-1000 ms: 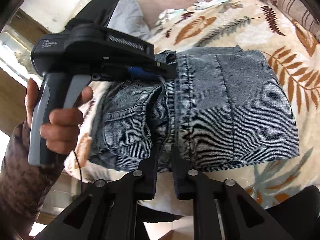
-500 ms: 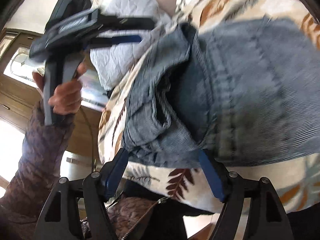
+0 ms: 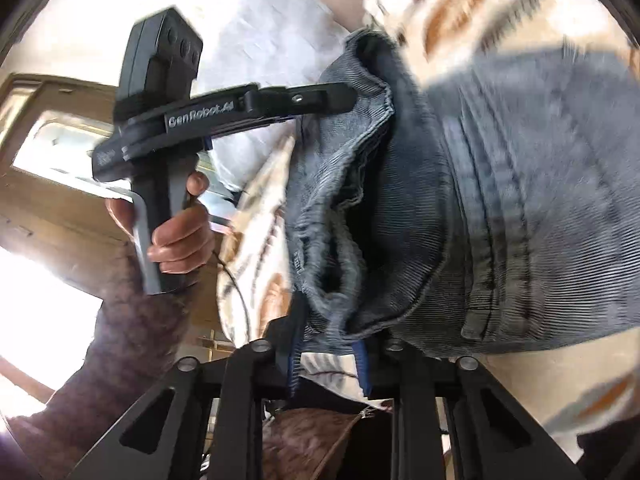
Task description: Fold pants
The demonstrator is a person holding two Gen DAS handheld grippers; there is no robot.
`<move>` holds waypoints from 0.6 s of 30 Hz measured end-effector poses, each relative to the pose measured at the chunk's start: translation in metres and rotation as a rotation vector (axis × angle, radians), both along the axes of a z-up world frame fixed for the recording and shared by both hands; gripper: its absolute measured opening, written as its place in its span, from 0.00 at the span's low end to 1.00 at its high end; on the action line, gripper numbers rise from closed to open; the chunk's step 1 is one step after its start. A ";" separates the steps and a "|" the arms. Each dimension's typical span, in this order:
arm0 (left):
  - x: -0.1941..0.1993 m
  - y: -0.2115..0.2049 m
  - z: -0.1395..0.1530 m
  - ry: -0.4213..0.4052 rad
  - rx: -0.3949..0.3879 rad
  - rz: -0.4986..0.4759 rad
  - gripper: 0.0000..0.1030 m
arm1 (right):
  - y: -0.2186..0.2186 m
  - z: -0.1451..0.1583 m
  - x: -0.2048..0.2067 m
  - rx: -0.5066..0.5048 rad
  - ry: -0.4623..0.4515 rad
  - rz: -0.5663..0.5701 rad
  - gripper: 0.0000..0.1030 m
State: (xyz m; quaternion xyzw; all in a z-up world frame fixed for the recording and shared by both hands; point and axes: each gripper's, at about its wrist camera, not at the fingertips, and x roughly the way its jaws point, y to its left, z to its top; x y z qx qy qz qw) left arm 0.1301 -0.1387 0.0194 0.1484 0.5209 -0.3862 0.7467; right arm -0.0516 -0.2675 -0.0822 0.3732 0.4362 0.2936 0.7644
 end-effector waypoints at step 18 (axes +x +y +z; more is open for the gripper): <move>-0.027 -0.088 -0.051 -0.123 0.204 0.089 0.39 | -0.084 -0.056 -0.015 -0.060 0.144 -0.203 0.18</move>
